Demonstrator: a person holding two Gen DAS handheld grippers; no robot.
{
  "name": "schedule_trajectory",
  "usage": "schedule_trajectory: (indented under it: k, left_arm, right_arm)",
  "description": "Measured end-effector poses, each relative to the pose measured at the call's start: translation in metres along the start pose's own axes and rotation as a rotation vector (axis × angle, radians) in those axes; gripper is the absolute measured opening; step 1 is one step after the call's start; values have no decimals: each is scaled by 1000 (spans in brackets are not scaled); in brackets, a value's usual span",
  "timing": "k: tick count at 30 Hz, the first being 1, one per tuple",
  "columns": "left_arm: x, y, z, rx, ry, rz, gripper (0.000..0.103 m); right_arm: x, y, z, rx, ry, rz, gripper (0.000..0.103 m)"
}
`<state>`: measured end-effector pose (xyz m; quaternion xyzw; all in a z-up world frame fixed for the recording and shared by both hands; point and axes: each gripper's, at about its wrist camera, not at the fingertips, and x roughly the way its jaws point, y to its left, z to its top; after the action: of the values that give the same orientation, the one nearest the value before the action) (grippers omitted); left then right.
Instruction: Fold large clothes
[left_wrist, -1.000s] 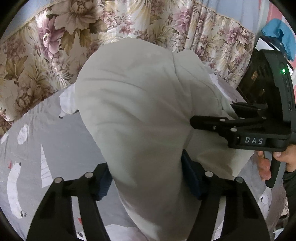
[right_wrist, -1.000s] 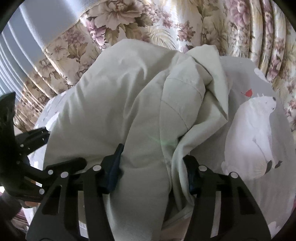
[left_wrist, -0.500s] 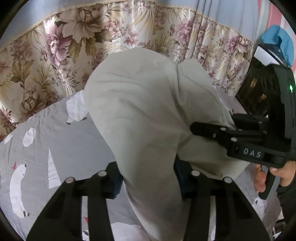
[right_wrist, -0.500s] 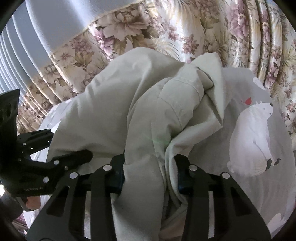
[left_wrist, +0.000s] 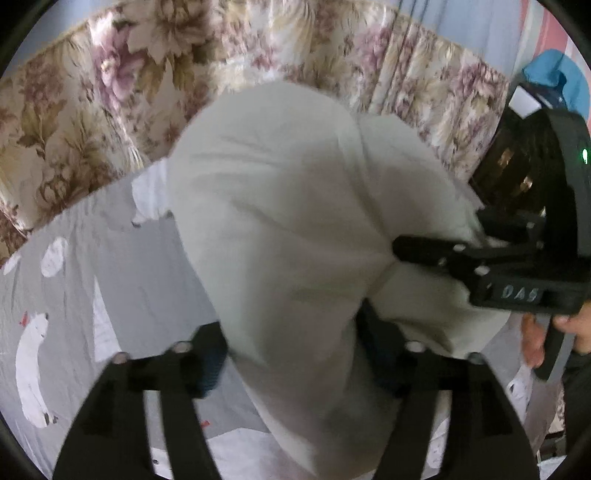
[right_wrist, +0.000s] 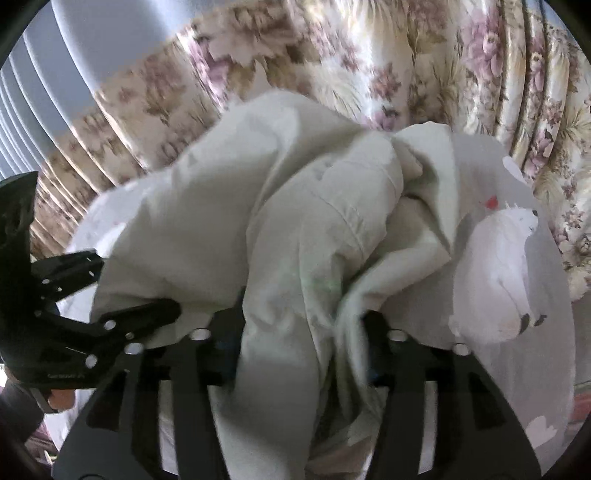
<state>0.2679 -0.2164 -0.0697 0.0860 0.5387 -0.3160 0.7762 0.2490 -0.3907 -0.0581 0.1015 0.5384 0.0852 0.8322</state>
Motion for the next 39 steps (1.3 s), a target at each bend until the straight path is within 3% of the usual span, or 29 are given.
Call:
schedule_trajectory:
  k: [4, 6, 11, 16, 21, 26, 28, 34, 39]
  left_arm:
    - [2, 2, -12, -2, -1, -3, 92]
    - [2, 6, -16, -17, 6, -21, 96]
    - [6, 12, -19, -52, 25, -66, 100]
    - [16, 11, -15, -80, 43, -101, 102]
    - [15, 1, -10, -17, 21, -36, 102]
    - [13, -7, -8, 36, -15, 7, 83]
    - [9, -5, -7, 20, -38, 19, 69]
    - [-10, -1, 6, -2, -87, 22, 43]
    - [-37, 4, 20, -5, -137, 28, 33]
  right_arm:
    - [1, -18, -17, 37, 24, 40, 67]
    - [-3, -27, -26, 81, 32, 82, 68]
    - [-12, -44, -44, 170, 71, 202, 71]
    - [4, -41, -40, 183, 95, 258, 70]
    - [17, -33, -27, 176, 93, 292, 51]
    - [21, -29, -27, 164, 57, 297, 42]
    - [18, -26, -29, 157, 35, 279, 38]
    - [6, -10, -27, 143, -52, 258, 28]
    - [-7, 12, -23, 130, -129, 262, 26]
